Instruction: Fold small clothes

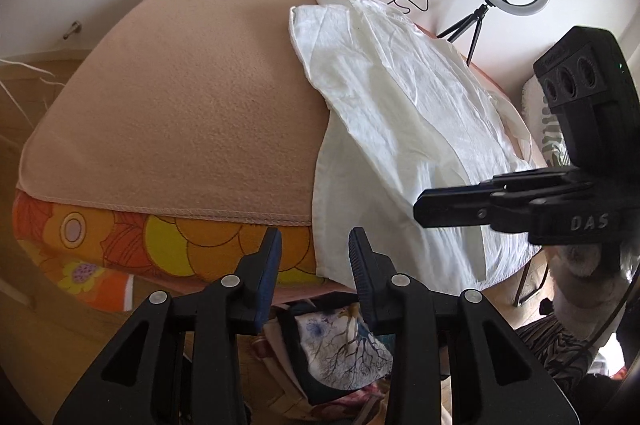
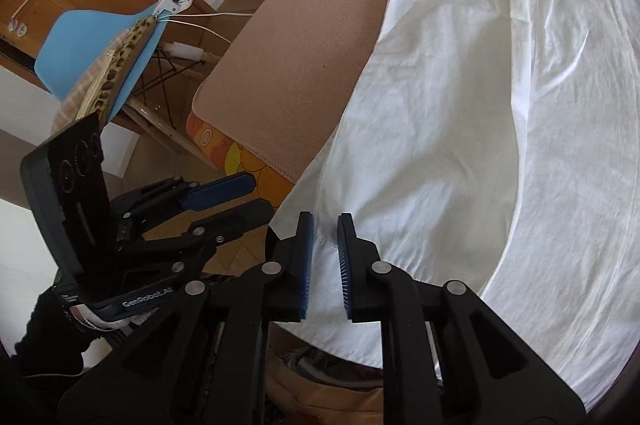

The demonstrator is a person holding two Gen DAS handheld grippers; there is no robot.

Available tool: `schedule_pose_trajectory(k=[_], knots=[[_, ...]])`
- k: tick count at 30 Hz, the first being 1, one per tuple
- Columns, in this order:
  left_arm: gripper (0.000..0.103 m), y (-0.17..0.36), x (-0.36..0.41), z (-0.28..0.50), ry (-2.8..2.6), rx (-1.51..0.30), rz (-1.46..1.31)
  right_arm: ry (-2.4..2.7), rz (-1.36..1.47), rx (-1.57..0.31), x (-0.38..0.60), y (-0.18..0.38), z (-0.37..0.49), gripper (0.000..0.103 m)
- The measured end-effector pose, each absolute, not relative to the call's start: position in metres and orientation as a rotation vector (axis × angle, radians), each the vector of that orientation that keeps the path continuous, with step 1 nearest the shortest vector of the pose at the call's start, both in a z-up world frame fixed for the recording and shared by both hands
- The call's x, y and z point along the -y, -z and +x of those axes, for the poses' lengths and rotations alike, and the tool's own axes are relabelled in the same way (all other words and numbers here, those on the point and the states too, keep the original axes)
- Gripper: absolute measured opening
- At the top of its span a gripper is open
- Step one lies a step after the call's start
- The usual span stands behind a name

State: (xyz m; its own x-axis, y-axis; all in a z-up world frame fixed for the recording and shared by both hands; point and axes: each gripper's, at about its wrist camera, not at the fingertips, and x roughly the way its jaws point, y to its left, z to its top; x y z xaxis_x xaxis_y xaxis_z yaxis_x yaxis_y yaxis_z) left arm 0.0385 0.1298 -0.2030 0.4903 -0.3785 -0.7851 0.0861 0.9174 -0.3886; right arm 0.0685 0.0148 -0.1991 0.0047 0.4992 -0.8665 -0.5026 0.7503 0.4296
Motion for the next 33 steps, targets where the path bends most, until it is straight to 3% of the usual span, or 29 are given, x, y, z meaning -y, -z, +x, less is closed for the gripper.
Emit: schedule_pose_trajectory(k=[6,8,9,10,11,18,24,26,28,30,33], knots=[[0.033,0.21,-0.103,0.047,0.306,-1.033,-0.234,-0.712,-0.051,-1.213,-0.002,0.149,0.118,0.029],[0.033,0.21,-0.1,0.049,0.302,-1.02,-0.219,-0.681,-0.071,-1.193,-0.007,0.139,0.147,0.04],[0.032,0.21,-0.099,0.05,0.295,-1.014,-0.213,-0.664,-0.083,-1.191,-0.013,0.137,0.163,0.054],[0.013,0.211,-0.098,0.051,0.302,-1.017,-0.217,-0.632,-0.073,-1.185,-0.018,0.136,0.18,0.058],[0.0,0.213,-0.097,0.054,0.296,-1.022,-0.208,-0.612,-0.058,-1.192,-0.024,0.137,0.196,0.058],[0.001,0.202,-0.087,0.048,0.346,-0.965,-0.198,-0.506,-0.079,-1.283,-0.082,0.181,0.286,0.058],[0.001,0.19,-0.068,0.045,0.404,-0.915,-0.128,-0.4,-0.245,-1.302,-0.121,0.219,0.305,0.058],[0.001,0.192,-0.065,0.047,0.406,-0.916,-0.116,-0.37,-0.315,-1.317,-0.129,0.23,0.308,0.054],[0.001,0.193,-0.063,0.047,0.405,-0.918,-0.113,-0.335,-0.399,-1.281,-0.133,0.234,0.308,0.026],[0.001,0.192,-0.064,0.044,0.412,-0.913,-0.119,-0.349,-0.368,-1.28,-0.128,0.23,0.31,0.012],[0.001,0.185,-0.059,0.042,0.424,-0.895,-0.106,-0.389,-0.267,-1.27,-0.105,0.213,0.313,0.008]])
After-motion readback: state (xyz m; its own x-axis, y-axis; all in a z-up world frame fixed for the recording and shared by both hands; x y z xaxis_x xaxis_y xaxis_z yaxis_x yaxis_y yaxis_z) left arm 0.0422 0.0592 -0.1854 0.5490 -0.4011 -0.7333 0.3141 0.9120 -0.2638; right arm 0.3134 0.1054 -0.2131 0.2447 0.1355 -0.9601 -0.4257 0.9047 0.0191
